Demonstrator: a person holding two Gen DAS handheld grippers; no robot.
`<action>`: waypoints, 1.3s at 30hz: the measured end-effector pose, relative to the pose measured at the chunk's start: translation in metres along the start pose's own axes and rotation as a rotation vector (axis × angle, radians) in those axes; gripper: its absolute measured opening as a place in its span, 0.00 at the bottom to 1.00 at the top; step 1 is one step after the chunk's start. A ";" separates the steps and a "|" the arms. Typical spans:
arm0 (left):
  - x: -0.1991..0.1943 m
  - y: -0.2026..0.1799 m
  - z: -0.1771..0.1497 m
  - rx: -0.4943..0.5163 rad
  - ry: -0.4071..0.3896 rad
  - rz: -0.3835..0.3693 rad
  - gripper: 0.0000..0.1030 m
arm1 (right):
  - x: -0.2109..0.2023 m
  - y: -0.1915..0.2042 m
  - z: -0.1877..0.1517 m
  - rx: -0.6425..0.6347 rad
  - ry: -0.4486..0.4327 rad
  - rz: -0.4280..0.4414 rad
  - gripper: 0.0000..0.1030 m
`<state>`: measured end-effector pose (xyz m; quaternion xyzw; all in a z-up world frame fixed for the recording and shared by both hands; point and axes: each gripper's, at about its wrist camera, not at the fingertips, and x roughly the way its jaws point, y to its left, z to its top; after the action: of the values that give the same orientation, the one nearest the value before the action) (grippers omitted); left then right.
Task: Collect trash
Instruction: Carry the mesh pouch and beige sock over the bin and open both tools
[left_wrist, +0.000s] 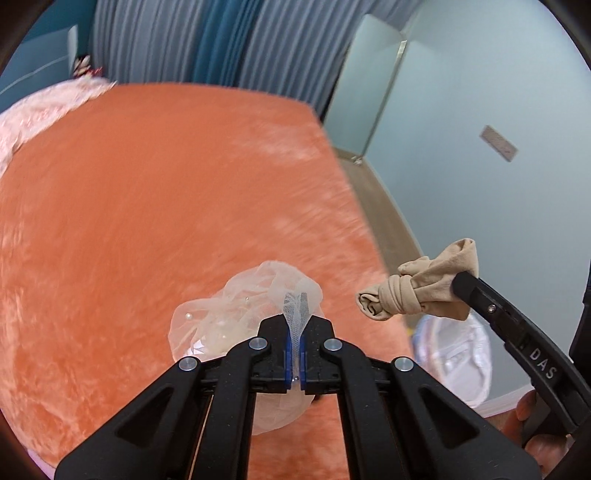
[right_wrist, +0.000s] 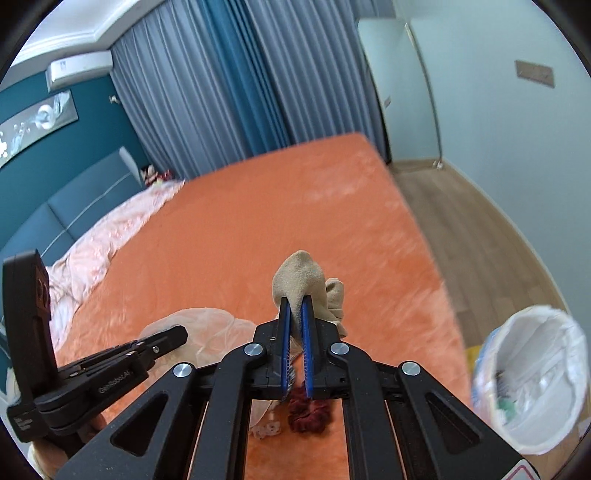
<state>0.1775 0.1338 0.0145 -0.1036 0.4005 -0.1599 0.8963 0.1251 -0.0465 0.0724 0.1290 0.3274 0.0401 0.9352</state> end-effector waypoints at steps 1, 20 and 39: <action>-0.006 -0.011 0.003 0.016 -0.011 -0.014 0.01 | -0.009 -0.006 0.003 0.001 -0.015 -0.007 0.06; -0.037 -0.227 0.012 0.297 -0.039 -0.254 0.01 | -0.129 -0.151 0.004 0.160 -0.185 -0.216 0.05; 0.006 -0.337 -0.019 0.413 0.013 -0.365 0.15 | -0.141 -0.231 -0.022 0.273 -0.174 -0.341 0.11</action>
<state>0.0984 -0.1819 0.1033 0.0121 0.3397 -0.3976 0.8523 -0.0010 -0.2871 0.0793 0.2002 0.2651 -0.1747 0.9269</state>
